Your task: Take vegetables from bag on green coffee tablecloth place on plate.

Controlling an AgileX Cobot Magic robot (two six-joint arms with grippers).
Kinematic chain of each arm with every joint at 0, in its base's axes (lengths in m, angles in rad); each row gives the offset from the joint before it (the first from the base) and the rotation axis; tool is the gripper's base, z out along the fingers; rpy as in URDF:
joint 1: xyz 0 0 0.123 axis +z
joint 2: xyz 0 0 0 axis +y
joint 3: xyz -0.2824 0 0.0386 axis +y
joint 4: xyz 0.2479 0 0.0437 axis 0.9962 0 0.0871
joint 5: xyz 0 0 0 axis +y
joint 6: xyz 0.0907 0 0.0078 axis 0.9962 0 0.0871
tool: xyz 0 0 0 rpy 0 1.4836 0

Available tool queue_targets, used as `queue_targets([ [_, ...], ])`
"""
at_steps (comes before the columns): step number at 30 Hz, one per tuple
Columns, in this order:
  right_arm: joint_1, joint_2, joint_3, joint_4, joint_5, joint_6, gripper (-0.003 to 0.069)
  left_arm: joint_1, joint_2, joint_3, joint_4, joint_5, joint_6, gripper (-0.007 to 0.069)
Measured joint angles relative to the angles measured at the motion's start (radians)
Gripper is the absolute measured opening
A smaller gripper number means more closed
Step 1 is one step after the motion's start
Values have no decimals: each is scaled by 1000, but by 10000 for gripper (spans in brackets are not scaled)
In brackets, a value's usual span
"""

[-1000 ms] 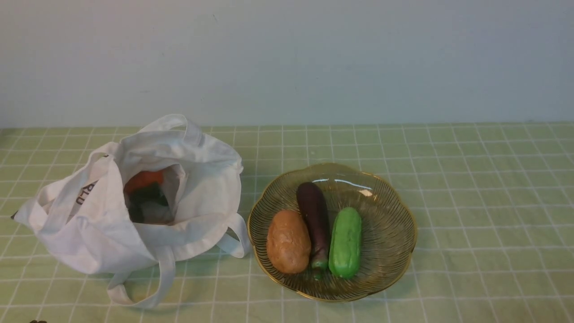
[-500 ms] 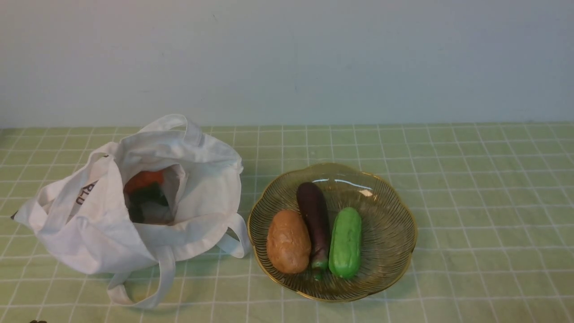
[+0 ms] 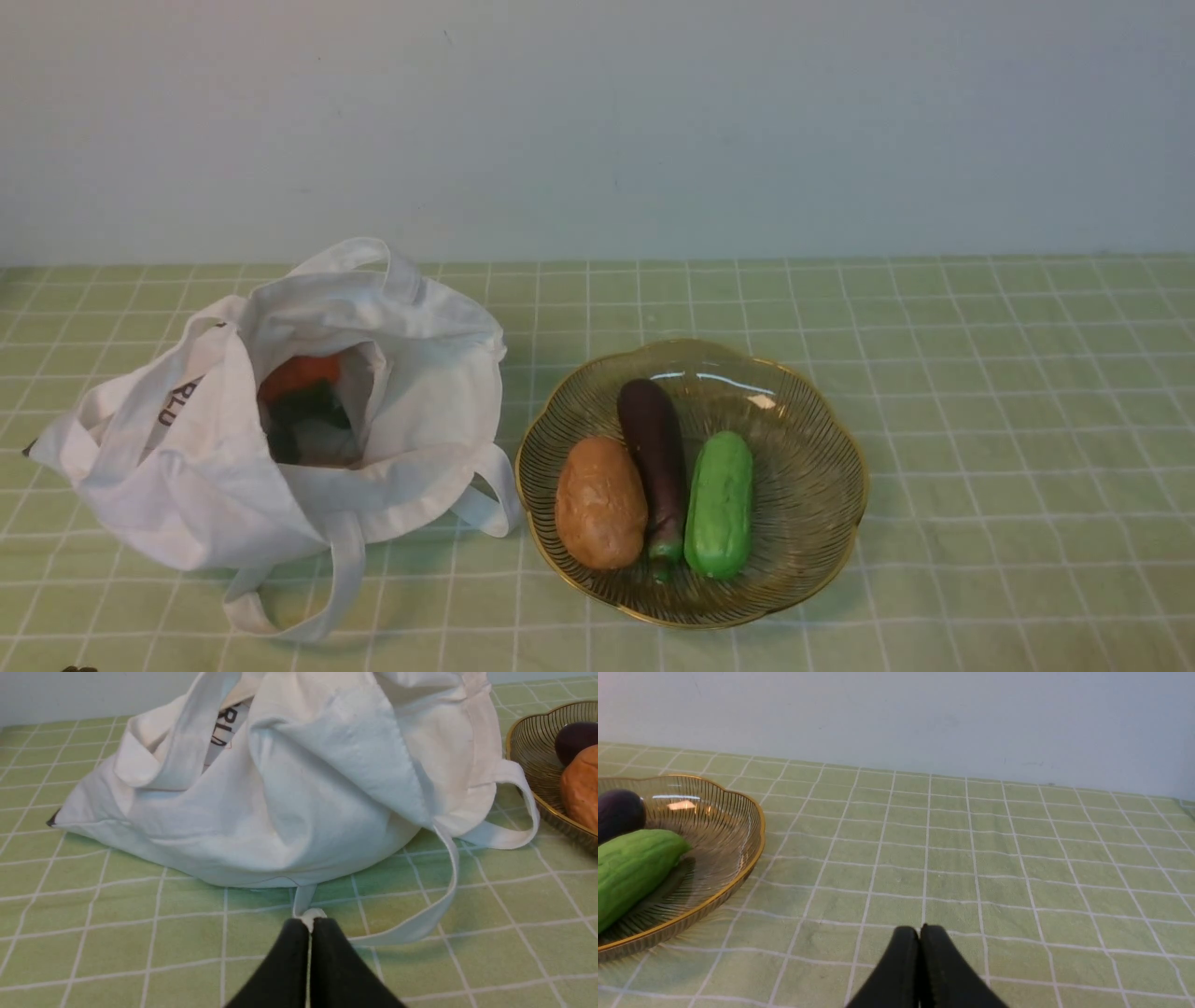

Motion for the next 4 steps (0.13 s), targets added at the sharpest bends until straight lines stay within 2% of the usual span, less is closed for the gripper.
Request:
queue_targets([
  [4, 0, 0, 0, 0, 0, 0, -15, 0, 0, 0, 0, 0, 0, -5],
])
